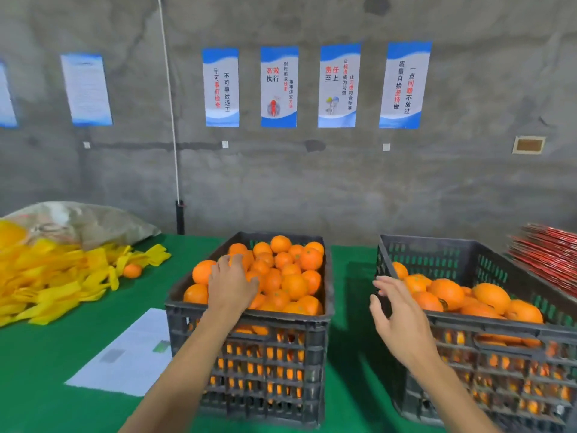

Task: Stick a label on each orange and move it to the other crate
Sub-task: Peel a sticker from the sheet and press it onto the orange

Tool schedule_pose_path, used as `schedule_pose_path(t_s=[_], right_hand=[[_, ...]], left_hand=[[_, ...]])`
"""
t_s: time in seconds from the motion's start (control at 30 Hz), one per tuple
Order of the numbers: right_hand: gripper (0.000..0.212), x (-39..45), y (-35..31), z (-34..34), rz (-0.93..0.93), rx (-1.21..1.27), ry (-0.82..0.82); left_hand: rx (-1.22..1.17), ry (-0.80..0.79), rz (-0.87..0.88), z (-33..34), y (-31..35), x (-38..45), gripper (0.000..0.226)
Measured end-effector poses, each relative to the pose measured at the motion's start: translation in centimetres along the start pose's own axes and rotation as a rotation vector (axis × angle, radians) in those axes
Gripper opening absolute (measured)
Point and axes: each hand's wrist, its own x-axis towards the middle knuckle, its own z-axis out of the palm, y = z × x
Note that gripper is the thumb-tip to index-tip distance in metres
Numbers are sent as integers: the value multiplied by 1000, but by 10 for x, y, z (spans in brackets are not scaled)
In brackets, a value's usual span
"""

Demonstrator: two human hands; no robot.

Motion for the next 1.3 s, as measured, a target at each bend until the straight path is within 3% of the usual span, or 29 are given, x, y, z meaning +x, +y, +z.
schedule_pose_path(t_s=[0.17, 0.27, 0.4, 0.5, 0.63, 0.8, 0.97, 1.07, 1.17, 1.3], right_hand=[[35, -6, -27, 25, -9, 26, -90], [36, -7, -39, 30, -11, 52, -105], [36, -9, -45, 28, 4, 64, -118], [35, -13, -45, 22, 16, 76, -110], [34, -26, -43, 12, 54, 96, -85], [33, -73, -27, 6, 129, 131, -109], [34, -135, -12, 12, 219, 101, -239], [41, -172, -11, 24, 178, 11, -450], [52, -205, -7, 36, 111, -82, -694], [53, -224, -1, 44, 63, -252, -739]], left_hand=[[249, -48, -34, 1, -19, 33, 77], [365, -64, -21, 5, -21, 46, 60], [313, 26, -19, 8, -27, 51, 47], [150, 89, 7, 2, -22, 46, 55], [-331, 188, 78, -16, 9, 18, 75], [-648, 284, 314, -18, 49, -57, 68], [-908, 167, 322, 2, 62, -148, 63], [-923, 69, 290, 29, 55, -200, 60], [-933, -127, 139, 64, 39, -244, 54], [-849, -290, -100, 101, 22, -267, 42]])
